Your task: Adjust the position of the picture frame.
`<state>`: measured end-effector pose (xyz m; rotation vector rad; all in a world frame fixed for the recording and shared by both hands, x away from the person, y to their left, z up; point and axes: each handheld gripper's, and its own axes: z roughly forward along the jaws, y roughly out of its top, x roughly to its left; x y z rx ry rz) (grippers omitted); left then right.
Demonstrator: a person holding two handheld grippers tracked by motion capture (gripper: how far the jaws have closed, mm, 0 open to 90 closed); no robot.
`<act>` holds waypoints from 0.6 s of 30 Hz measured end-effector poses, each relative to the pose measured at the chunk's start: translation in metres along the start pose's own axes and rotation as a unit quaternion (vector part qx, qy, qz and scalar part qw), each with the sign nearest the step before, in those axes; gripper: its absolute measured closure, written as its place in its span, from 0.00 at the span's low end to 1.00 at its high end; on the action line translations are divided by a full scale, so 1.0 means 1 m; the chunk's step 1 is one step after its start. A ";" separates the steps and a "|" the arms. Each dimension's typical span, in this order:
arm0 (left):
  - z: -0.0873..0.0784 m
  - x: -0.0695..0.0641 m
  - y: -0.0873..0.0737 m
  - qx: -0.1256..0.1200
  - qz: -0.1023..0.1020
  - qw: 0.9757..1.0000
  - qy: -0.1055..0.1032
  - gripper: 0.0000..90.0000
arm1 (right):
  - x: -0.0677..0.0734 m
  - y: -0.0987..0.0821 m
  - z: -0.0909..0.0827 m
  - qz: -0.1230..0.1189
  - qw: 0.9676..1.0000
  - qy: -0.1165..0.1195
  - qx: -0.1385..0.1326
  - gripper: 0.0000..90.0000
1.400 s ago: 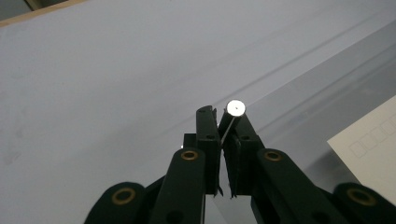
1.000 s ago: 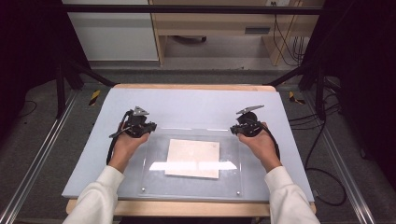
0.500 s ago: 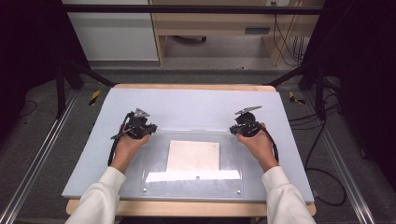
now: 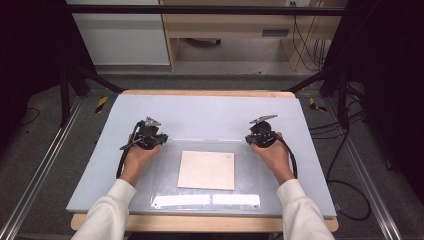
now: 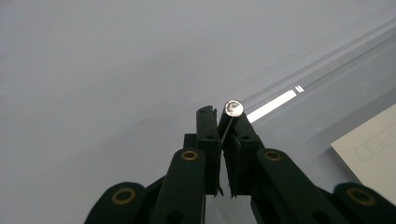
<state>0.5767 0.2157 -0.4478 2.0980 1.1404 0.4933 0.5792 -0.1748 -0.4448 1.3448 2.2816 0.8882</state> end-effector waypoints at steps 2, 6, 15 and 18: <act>0.001 0.000 0.000 0.001 0.002 1.000 0.002 0.94 | 0.000 0.000 0.001 -0.002 1.000 -0.003 0.001 0.94; 0.002 -0.001 -0.001 -0.001 -0.001 1.000 0.004 0.94 | 0.001 -0.002 0.002 0.001 1.000 -0.005 -0.004 0.94; 0.005 -0.001 -0.003 0.003 -0.001 1.000 0.008 0.94 | 0.001 -0.006 0.005 -0.001 1.000 -0.009 -0.008 0.94; 0.006 -0.002 -0.004 0.005 0.000 1.000 0.009 0.94 | 0.001 -0.006 0.007 0.002 1.000 -0.007 -0.008 0.94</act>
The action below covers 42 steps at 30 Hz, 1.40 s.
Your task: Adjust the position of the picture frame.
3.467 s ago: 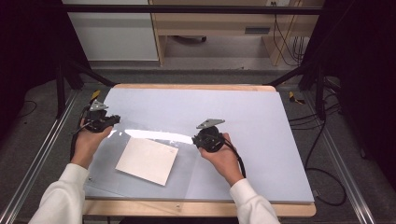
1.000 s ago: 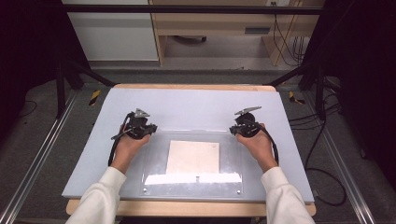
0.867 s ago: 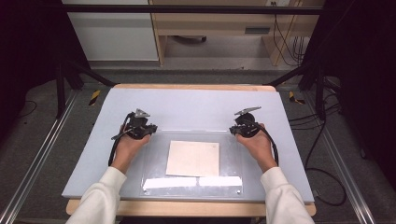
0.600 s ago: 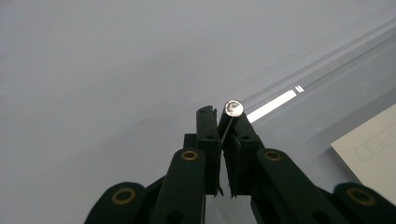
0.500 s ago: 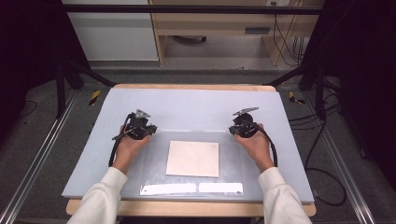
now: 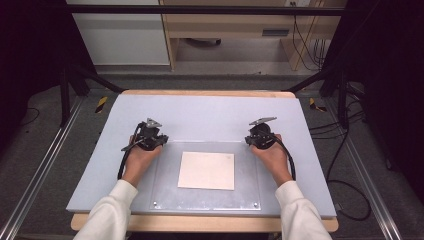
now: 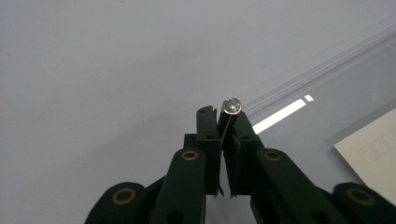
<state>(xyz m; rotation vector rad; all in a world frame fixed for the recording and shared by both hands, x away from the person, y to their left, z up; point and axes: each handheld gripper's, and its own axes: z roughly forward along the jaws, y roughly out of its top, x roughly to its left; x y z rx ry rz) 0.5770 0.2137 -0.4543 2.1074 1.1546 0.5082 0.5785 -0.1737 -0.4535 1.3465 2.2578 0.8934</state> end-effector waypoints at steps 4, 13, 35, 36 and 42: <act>0.001 0.000 -0.001 -0.001 -0.003 1.000 0.001 0.94 | 0.000 -0.001 0.002 -0.002 1.000 -0.003 -0.001 0.94; 0.002 -0.001 -0.002 0.002 -0.003 1.000 0.003 0.94 | -0.001 -0.003 0.004 -0.002 1.000 -0.001 -0.004 0.94; -0.001 -0.006 -0.007 -0.021 -0.003 1.000 0.018 0.89 | 0.001 -0.010 0.003 0.004 0.999 -0.019 -0.028 0.85; -0.002 -0.008 -0.007 -0.031 -0.003 0.999 0.021 0.86 | 0.001 -0.011 0.001 0.006 0.999 -0.019 -0.035 0.81; -0.014 -0.017 -0.005 -0.071 0.025 0.996 0.047 0.66 | 0.009 -0.015 -0.013 -0.024 0.996 -0.037 -0.080 0.73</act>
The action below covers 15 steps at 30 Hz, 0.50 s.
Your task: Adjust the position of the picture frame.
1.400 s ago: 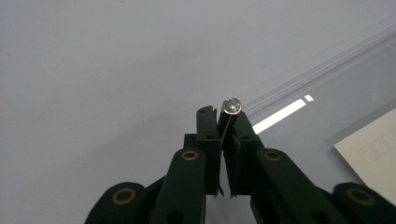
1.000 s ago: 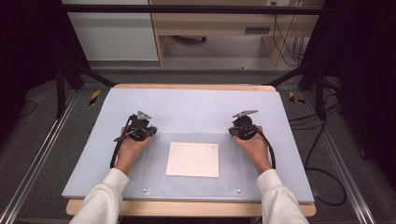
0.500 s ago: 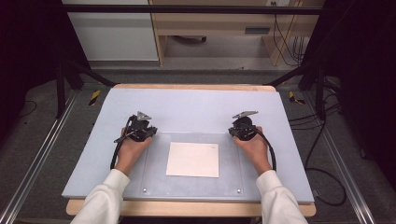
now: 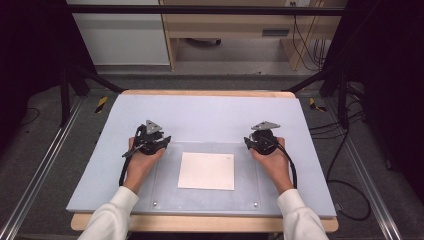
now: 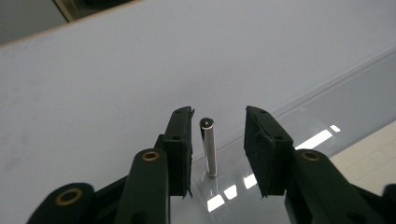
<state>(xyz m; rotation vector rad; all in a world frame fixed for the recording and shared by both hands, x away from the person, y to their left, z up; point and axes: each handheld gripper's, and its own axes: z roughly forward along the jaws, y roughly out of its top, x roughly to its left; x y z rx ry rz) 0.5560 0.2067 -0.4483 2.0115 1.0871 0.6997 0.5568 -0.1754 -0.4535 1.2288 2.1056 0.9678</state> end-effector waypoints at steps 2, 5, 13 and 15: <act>-0.002 -0.001 -0.001 -0.014 0.001 1.000 0.008 0.62 | 0.002 0.000 -0.003 -0.003 1.000 -0.001 -0.013 0.75; -0.003 -0.001 -0.003 -0.026 -0.005 1.000 0.013 0.56 | 0.004 0.002 -0.002 -0.006 1.000 -0.004 -0.014 0.81; -0.003 -0.001 -0.007 -0.023 -0.015 0.999 0.017 0.61 | 0.003 0.002 0.001 0.002 1.000 -0.013 -0.016 0.94; -0.003 -0.002 -0.008 -0.021 -0.016 0.999 0.018 0.65 | 0.003 0.002 0.001 0.006 1.000 -0.011 -0.016 0.94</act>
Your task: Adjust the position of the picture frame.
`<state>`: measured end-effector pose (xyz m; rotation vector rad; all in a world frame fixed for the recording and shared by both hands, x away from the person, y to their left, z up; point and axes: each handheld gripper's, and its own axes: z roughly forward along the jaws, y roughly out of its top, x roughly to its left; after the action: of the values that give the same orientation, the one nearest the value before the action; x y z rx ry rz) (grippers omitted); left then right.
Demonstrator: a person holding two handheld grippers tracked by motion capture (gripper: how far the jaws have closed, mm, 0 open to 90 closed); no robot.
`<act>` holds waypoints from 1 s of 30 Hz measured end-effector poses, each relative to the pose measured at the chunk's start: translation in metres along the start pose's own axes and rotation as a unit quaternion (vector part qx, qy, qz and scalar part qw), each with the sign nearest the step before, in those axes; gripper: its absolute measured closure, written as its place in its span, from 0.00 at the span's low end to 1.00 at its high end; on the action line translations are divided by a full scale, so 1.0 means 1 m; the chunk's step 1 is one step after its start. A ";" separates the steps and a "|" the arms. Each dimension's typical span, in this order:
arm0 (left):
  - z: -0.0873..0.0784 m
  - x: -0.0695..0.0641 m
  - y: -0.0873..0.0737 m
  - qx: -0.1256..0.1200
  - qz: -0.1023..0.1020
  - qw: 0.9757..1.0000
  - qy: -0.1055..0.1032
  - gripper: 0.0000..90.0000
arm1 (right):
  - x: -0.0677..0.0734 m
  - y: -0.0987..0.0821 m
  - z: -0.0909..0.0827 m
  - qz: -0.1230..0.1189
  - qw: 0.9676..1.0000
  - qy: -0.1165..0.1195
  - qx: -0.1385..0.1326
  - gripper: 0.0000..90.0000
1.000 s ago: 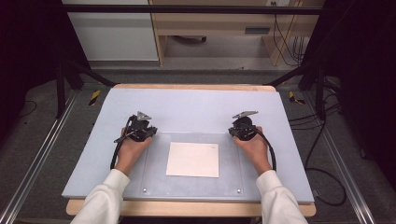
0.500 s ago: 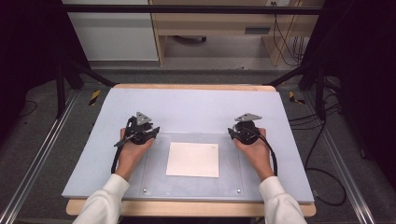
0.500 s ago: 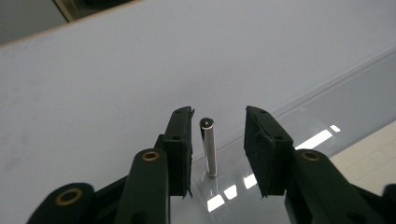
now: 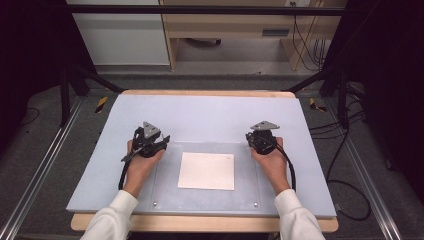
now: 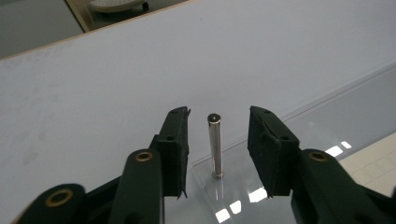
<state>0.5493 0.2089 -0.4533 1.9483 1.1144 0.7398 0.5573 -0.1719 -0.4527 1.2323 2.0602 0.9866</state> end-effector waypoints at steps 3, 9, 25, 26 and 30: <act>-0.002 0.000 0.000 -0.007 -0.010 1.000 -0.004 0.73 | -0.001 0.000 0.000 0.002 1.000 0.002 0.000 0.94; -0.002 -0.001 0.001 -0.008 -0.017 1.000 -0.001 0.84 | -0.001 0.000 0.000 0.006 1.000 0.004 0.001 0.94; 0.002 0.006 0.006 0.014 -0.030 0.999 -0.012 0.94 | -0.001 0.003 0.001 0.010 1.000 0.005 0.011 0.95; 0.002 0.006 0.007 0.020 -0.029 0.999 -0.014 0.94 | -0.001 0.005 0.001 0.015 1.000 0.008 0.016 0.95; 0.003 0.010 0.011 0.034 -0.034 0.999 -0.025 0.94 | -0.004 0.009 0.002 0.020 0.999 0.014 0.035 0.95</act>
<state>0.5607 0.2130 -0.4448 1.9646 1.1831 0.6196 0.5650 -0.1724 -0.4461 1.3059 2.1155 0.9616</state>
